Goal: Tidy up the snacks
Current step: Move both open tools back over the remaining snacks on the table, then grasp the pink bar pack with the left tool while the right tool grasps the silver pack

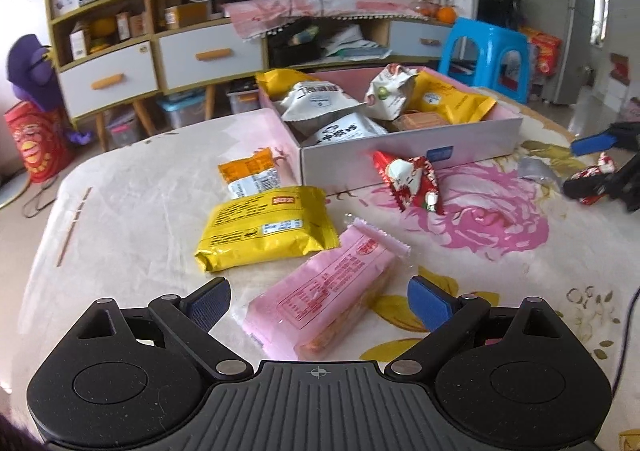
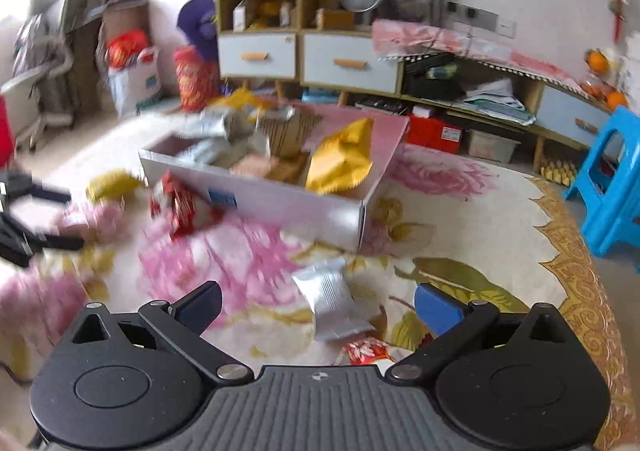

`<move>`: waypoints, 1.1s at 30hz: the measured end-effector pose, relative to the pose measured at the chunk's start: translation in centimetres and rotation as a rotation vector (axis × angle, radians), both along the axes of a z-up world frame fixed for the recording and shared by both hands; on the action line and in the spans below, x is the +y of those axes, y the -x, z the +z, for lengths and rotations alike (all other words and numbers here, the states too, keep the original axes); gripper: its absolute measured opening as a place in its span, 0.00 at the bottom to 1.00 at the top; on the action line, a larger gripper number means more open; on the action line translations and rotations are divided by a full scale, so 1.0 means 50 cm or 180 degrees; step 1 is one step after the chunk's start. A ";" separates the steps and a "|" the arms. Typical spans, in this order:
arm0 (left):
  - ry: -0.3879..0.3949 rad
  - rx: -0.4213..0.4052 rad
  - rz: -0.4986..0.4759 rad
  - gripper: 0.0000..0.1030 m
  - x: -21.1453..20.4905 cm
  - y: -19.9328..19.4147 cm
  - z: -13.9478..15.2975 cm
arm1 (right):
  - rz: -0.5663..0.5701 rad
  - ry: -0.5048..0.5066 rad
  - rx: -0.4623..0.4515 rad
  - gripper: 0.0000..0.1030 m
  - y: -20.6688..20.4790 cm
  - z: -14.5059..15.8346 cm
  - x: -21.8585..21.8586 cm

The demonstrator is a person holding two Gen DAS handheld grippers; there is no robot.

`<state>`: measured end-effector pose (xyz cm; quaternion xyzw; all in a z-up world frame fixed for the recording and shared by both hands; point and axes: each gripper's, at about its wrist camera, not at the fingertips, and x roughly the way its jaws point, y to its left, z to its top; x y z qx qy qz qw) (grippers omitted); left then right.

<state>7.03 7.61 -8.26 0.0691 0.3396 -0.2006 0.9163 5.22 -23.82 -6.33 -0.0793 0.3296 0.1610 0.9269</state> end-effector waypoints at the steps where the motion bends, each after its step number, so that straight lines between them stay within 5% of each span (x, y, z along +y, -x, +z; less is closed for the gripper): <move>1: 0.0031 0.0009 -0.0026 0.94 0.001 -0.002 -0.001 | 0.0024 0.0012 0.0020 0.93 -0.004 -0.004 -0.001; 14: 0.0302 0.0294 -0.0365 0.93 -0.013 -0.001 -0.007 | 0.0260 0.0026 0.0179 0.88 -0.044 -0.032 0.018; 21: 0.0324 0.0296 -0.0292 0.91 -0.035 0.009 -0.005 | 0.0356 -0.0106 0.0259 0.73 -0.046 -0.027 0.031; 33: 0.0485 0.0342 0.0062 0.74 -0.038 0.007 0.003 | 0.0557 -0.0164 0.0281 0.46 -0.023 -0.017 0.054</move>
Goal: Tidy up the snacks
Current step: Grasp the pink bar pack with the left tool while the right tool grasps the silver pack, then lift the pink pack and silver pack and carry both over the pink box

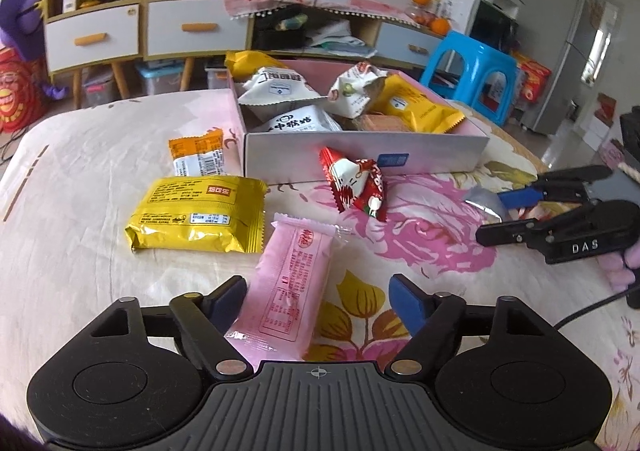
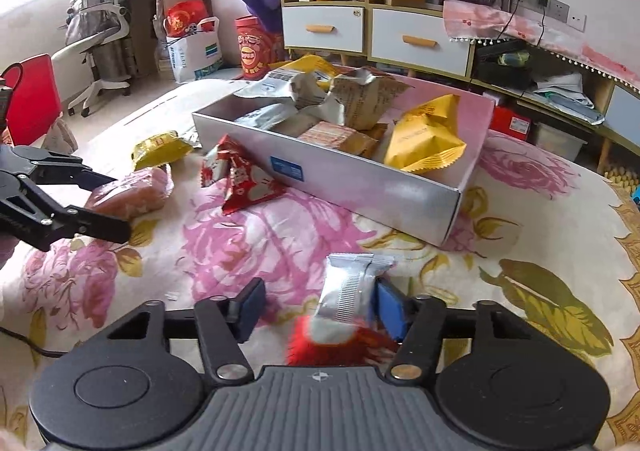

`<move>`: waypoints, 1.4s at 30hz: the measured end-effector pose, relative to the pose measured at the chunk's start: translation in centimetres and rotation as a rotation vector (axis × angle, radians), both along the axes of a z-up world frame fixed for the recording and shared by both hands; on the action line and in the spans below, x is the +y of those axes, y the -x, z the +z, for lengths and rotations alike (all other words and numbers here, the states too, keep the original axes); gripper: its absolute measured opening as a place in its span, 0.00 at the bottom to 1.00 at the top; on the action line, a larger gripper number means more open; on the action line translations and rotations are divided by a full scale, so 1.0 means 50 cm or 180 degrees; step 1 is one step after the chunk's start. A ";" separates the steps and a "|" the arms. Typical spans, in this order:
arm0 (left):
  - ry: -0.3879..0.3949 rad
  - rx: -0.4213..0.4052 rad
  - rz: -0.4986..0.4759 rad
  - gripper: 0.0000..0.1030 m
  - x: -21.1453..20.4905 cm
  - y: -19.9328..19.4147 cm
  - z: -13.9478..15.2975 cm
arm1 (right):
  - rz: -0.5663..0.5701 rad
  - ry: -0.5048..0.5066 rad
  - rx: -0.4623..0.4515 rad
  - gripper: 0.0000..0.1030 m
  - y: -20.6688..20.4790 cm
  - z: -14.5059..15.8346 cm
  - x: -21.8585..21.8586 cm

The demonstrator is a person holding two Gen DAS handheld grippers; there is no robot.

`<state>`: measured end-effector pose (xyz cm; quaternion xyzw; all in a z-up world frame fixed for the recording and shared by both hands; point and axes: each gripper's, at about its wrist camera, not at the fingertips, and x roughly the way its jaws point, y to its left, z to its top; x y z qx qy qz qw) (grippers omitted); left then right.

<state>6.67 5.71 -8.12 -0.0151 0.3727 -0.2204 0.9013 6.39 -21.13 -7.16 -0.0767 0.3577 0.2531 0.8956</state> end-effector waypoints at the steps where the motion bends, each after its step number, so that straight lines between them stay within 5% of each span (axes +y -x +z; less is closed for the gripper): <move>1: -0.0008 -0.0002 0.0010 0.72 -0.002 0.001 0.001 | 0.0014 -0.0004 0.0000 0.43 0.001 0.001 0.003; 14: -0.0059 0.0007 0.0086 0.52 -0.030 0.008 0.004 | 0.0120 0.0009 -0.0037 0.24 0.014 0.006 0.036; 21: -0.0100 0.0024 0.0200 0.30 -0.033 0.004 0.007 | 0.0187 0.0000 -0.0075 0.17 0.024 0.015 0.054; 42: 0.0070 -0.0023 0.0317 0.29 -0.044 -0.006 0.052 | 0.0087 -0.0205 -0.0222 0.16 0.012 0.055 0.068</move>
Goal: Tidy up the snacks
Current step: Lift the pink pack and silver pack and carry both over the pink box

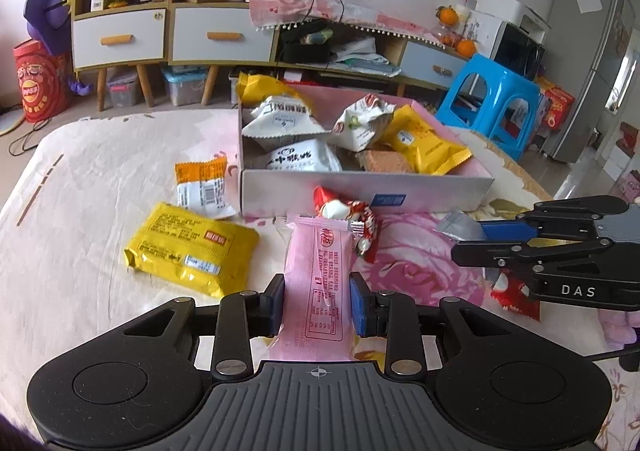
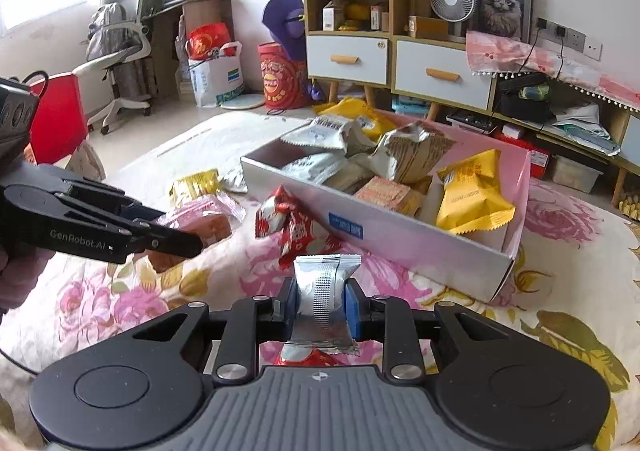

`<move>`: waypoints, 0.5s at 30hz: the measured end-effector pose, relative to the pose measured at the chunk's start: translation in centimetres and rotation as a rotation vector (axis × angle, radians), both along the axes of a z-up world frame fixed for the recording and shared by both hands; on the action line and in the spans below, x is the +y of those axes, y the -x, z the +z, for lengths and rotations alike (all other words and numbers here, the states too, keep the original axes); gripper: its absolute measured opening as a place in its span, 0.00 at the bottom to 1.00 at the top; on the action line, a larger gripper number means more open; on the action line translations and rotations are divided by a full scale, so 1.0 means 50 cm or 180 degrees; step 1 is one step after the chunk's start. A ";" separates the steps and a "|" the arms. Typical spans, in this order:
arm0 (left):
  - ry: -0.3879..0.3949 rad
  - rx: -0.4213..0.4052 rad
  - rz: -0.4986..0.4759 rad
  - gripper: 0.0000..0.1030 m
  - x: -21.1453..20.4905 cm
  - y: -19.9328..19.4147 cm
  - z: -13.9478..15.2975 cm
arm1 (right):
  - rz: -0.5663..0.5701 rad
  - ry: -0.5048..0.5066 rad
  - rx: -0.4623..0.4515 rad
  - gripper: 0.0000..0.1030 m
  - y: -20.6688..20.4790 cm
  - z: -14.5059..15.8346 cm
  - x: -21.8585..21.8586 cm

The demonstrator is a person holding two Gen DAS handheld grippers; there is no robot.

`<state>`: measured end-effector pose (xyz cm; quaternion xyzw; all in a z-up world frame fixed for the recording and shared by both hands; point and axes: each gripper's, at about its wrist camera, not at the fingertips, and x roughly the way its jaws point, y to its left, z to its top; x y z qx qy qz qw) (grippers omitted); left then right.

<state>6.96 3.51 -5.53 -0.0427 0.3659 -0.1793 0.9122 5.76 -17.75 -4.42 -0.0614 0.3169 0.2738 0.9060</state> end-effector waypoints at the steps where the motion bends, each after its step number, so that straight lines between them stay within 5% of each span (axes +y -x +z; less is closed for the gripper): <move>1: 0.0007 -0.0012 -0.0003 0.29 -0.002 0.000 0.004 | -0.0014 -0.0041 0.0015 0.16 -0.003 0.002 -0.001; 15: 0.0190 -0.0129 0.0094 0.29 -0.040 -0.049 0.062 | -0.0305 -0.0210 -0.0061 0.16 -0.049 0.034 -0.015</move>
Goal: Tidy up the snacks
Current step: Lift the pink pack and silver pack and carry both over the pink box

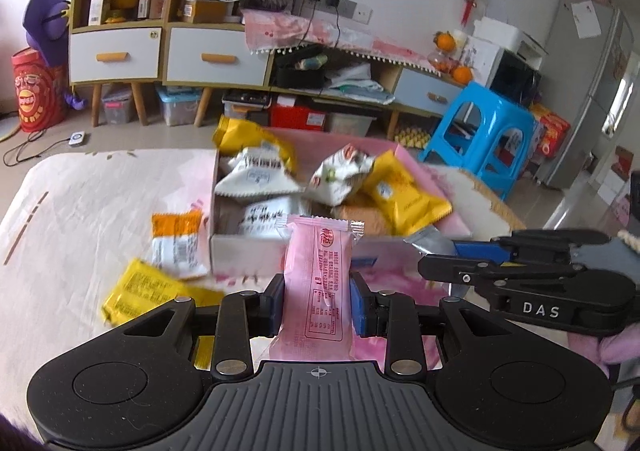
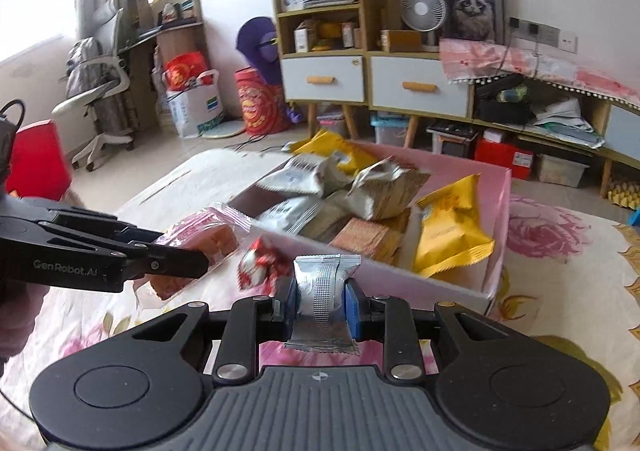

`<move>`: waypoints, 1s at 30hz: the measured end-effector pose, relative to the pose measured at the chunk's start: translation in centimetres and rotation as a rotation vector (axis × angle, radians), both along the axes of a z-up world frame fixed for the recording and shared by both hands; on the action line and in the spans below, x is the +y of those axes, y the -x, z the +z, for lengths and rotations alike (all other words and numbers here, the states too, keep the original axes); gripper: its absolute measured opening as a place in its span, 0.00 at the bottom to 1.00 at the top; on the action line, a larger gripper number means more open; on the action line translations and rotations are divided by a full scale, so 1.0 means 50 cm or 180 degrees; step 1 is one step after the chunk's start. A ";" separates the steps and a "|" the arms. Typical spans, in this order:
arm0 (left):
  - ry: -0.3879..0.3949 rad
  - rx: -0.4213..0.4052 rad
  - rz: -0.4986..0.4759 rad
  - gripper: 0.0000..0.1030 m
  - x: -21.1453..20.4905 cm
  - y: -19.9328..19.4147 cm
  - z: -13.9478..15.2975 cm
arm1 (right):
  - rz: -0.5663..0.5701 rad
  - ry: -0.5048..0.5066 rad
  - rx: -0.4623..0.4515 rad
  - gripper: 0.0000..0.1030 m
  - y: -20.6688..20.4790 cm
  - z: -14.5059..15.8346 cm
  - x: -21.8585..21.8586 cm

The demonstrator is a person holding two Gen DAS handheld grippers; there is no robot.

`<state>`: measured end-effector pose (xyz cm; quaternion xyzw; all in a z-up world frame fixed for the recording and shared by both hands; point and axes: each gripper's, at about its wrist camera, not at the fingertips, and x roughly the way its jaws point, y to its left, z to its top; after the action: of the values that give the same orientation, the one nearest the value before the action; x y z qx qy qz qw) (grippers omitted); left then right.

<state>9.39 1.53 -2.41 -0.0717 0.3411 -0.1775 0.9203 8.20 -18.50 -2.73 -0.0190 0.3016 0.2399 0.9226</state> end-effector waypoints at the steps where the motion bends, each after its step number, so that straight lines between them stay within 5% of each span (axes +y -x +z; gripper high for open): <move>1: 0.0010 -0.0006 0.0020 0.29 -0.005 -0.006 0.002 | -0.0050 -0.0017 -0.0009 0.16 -0.007 0.003 -0.005; 8: 0.0031 -0.0004 0.0162 0.29 -0.038 -0.058 0.007 | -0.0426 -0.0226 0.0042 0.16 -0.056 0.018 -0.052; 16: 0.0397 0.0272 0.0356 0.29 -0.028 -0.136 -0.004 | -0.0605 -0.0457 0.0325 0.16 -0.093 0.000 -0.087; 30: 0.0212 0.0337 0.0335 0.29 -0.076 -0.214 -0.042 | -0.0703 -0.0462 0.0397 0.16 -0.109 -0.017 -0.081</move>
<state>20.10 -2.27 -4.49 -0.1294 0.3789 -0.1361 0.9062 13.67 -22.55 -3.58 0.0961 0.3404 0.1588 0.9218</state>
